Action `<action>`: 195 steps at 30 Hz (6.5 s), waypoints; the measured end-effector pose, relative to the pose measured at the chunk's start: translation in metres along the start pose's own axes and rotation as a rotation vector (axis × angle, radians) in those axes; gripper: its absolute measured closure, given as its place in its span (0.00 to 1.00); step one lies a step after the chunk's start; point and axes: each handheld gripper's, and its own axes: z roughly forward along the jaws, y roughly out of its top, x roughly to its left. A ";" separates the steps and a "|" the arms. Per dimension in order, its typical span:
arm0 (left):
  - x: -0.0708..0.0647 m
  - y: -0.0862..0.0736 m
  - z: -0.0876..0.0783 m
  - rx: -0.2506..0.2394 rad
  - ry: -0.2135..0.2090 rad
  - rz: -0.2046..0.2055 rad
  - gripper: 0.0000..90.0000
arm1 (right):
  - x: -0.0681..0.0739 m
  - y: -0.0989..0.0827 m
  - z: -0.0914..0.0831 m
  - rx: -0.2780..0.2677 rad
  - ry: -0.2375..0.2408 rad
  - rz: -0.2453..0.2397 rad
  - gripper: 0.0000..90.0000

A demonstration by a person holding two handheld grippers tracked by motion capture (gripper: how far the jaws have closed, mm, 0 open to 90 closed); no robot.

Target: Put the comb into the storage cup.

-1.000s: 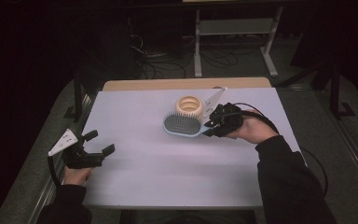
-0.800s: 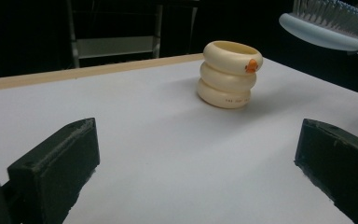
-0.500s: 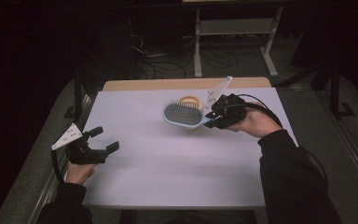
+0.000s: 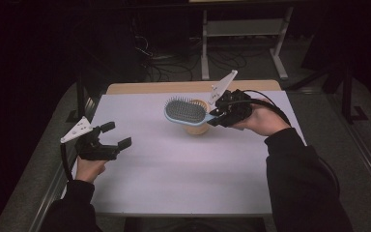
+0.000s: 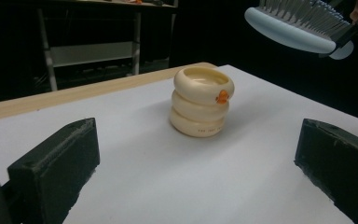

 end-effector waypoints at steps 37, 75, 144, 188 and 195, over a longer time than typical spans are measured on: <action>-0.023 0.054 0.061 -0.040 -0.101 -0.066 0.00 | -0.001 0.028 0.003 -0.080 -0.023 -0.008 0.76; -0.032 0.082 0.086 -0.045 -0.122 -0.154 0.04 | 0.001 0.054 0.032 -0.123 0.015 -0.035 0.76; -0.045 0.109 0.086 -0.069 -0.125 -0.101 0.65 | -0.006 0.029 0.052 -0.127 -0.029 0.128 0.47; -0.044 0.181 0.068 -0.097 -0.065 0.012 0.65 | 0.005 -0.118 0.019 -0.314 -0.025 0.470 0.00; -0.044 0.192 0.075 -0.084 -0.051 0.033 0.65 | 0.012 -0.137 0.017 -0.327 -0.029 0.500 0.00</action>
